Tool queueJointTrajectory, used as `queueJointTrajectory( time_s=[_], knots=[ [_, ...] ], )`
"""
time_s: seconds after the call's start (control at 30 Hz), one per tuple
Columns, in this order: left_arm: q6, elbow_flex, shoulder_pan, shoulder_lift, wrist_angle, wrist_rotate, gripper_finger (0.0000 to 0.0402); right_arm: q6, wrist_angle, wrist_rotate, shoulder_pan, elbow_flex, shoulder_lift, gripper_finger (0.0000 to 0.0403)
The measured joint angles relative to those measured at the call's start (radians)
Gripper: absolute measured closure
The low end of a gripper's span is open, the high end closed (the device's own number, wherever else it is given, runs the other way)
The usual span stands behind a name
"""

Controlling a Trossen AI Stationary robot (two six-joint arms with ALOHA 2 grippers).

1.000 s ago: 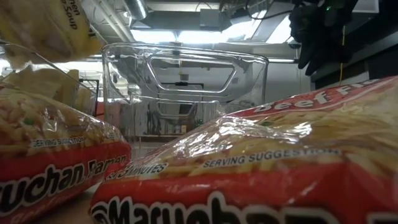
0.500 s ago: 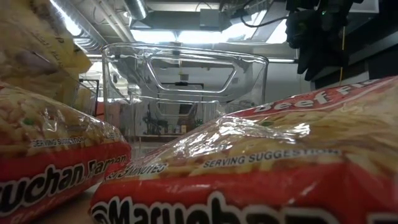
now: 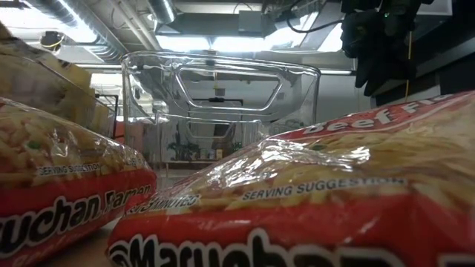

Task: Sort Maruchan noodles
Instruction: Put the yellow noodle pack into the left transparent bin

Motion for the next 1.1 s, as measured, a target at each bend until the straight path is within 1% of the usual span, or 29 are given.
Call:
queueJointTrajectory(
  time_s=[0.17, 0.27, 0.43, 0.57, 0.73, 0.83, 1.0, 1.1],
  knots=[
    [-0.003, -0.040, -0.024, 0.000, 0.107, 0.017, 0.0401, -0.001, 0.000, 0.000, 0.000, 0.000, 0.000, 0.0258],
    [-0.027, -0.064, -0.030, 0.000, 0.135, 0.021, 0.0401, -0.001, 0.000, 0.000, 0.000, 0.000, 0.000, 0.0258],
    [-0.055, -0.110, -0.030, 0.000, 0.137, 0.080, 0.0396, -0.001, 0.000, 0.000, 0.000, 0.000, 0.000, 0.0258],
    [-0.058, -0.135, -0.030, 0.000, 0.135, 0.149, 0.0373, -0.001, 0.000, -0.003, 0.000, 0.000, 0.000, 0.0258],
    [-0.058, -0.136, -0.030, 0.000, 0.136, 0.172, 0.0339, -0.001, 0.000, -0.004, 0.000, 0.000, 0.000, 0.0258],
    [-0.058, -0.136, -0.030, 0.000, 0.133, 0.209, 0.0325, -0.001, 0.000, -0.004, 0.000, 0.000, 0.000, 0.0258],
    [-0.059, -0.136, -0.029, -0.015, 0.097, 0.324, 0.0318, -0.001, 0.000, -0.004, 0.000, 0.000, 0.000, 0.0258],
    [-0.082, -0.136, -0.030, -0.043, 0.056, 0.327, 0.0318, -0.001, 0.000, -0.004, 0.000, 0.000, 0.000, 0.0258]
  ],
)
